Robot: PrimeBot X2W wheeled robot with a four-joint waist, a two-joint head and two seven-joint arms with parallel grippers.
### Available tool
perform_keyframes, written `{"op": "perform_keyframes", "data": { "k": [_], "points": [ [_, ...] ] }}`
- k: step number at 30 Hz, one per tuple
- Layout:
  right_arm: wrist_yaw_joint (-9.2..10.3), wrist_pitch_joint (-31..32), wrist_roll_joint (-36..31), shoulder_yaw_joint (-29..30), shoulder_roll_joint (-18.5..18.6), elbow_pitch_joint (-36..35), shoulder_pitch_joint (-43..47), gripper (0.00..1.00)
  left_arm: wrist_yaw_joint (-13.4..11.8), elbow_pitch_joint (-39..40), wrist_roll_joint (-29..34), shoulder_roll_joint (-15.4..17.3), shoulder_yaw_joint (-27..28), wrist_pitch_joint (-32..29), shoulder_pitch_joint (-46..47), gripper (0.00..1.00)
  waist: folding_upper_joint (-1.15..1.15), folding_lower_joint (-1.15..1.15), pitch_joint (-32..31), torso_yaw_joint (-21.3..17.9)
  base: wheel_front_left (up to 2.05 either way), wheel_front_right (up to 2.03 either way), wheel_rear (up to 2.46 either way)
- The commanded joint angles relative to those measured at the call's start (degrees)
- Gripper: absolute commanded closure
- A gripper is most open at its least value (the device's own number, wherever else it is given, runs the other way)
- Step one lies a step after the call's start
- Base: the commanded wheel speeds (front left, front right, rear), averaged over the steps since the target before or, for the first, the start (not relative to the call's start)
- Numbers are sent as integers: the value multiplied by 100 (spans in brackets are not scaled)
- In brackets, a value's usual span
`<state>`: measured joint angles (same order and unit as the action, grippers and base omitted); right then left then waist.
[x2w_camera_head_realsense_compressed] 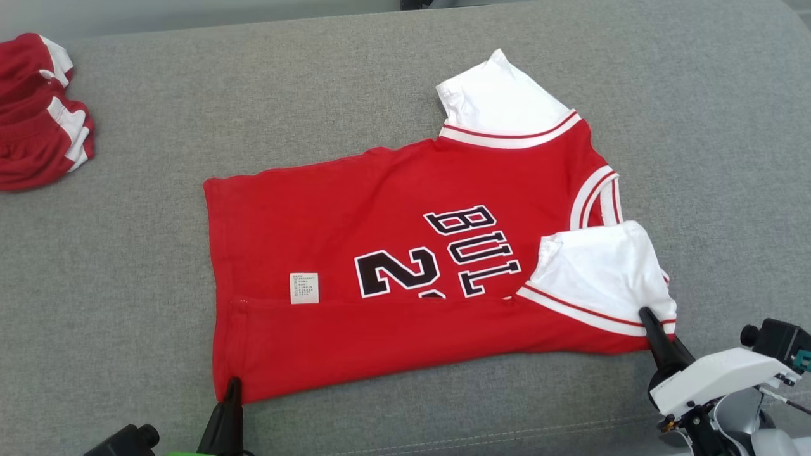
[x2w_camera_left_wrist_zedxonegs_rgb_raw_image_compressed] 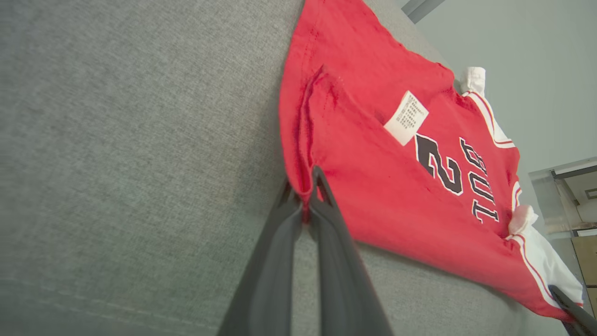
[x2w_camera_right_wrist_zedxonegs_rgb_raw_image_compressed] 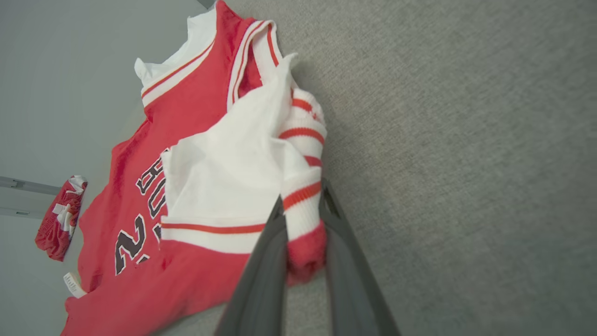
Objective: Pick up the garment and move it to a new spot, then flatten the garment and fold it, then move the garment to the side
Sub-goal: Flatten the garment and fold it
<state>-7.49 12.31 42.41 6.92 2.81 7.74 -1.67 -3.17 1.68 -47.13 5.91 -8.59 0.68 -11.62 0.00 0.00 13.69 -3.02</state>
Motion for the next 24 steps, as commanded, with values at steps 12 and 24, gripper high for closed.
{"op": "perform_keyframes", "data": {
  "k": [12,24],
  "points": [
    [-1,-498,110,-225,17,-130,627,0,-142,-130,25,148,129,94,-128,0,0,0,17,-106,0,0,0],
    [-1,-660,-851,166,18,-779,319,0,-285,184,561,937,359,-116,777,0,0,0,85,-357,0,0,0]
  ]
}}
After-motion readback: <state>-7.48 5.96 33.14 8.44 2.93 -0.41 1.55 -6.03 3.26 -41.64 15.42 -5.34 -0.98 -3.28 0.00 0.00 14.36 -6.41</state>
